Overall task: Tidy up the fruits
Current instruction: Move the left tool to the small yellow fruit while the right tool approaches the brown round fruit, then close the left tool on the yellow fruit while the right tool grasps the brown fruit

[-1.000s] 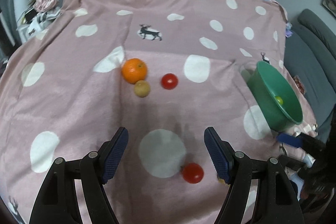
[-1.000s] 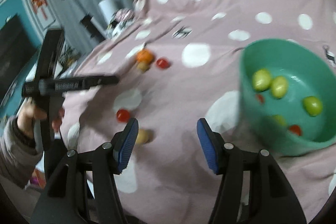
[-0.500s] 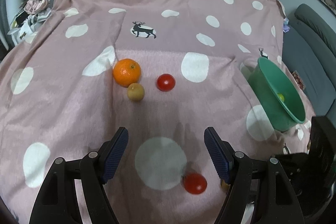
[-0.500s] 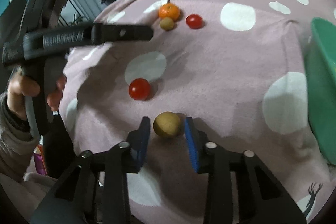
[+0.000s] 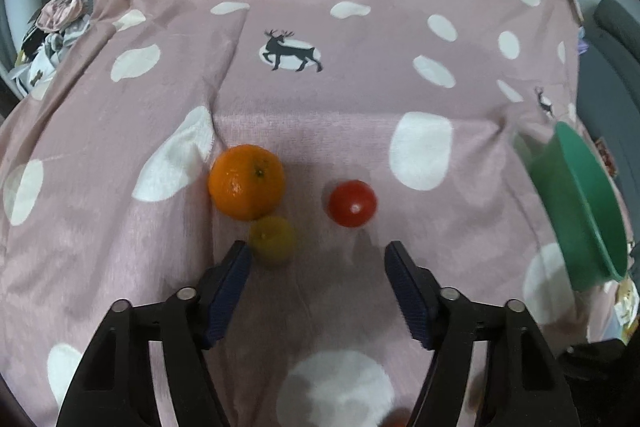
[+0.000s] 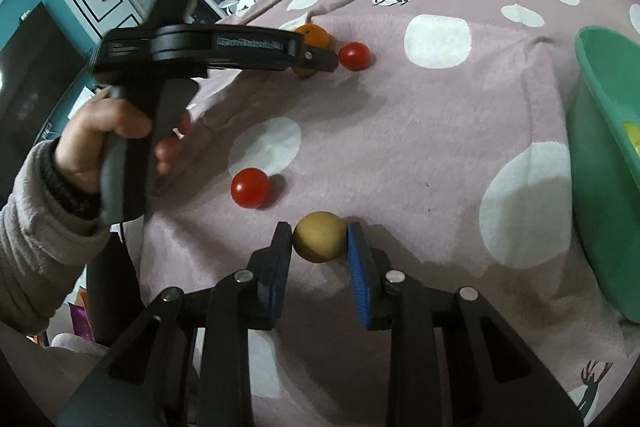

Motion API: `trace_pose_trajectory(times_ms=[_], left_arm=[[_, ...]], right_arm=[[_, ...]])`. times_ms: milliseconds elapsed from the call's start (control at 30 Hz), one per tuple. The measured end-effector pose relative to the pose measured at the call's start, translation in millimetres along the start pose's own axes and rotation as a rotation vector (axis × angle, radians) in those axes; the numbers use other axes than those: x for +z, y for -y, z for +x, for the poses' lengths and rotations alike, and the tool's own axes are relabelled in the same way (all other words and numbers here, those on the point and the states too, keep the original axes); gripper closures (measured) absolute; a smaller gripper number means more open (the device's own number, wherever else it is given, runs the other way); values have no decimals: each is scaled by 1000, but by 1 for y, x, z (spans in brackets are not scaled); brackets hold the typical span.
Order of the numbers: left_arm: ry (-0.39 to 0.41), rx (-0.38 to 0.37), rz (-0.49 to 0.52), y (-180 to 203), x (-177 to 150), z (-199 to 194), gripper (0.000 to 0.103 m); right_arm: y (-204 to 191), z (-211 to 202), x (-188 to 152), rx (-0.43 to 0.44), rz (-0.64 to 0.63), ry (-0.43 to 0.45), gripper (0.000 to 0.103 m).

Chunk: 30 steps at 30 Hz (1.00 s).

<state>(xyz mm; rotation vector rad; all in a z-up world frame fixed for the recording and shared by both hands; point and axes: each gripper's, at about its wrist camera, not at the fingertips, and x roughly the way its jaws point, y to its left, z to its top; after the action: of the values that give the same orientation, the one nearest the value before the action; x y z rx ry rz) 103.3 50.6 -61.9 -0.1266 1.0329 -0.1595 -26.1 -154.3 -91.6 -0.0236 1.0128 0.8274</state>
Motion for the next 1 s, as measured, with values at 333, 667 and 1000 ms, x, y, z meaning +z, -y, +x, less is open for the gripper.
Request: trace_pose_trajectory(times_ms=[333, 667, 1000], left_arm=[[-8, 83, 31, -7, 5, 18, 59], [7, 84, 22, -11, 5, 16, 75], [57, -1, 78, 14, -14, -26, 75]], right_arm=[[10, -3, 1, 15, 33, 22, 74], [10, -8, -2, 6, 34, 35, 74], [8, -18, -1, -17, 37, 51, 74]])
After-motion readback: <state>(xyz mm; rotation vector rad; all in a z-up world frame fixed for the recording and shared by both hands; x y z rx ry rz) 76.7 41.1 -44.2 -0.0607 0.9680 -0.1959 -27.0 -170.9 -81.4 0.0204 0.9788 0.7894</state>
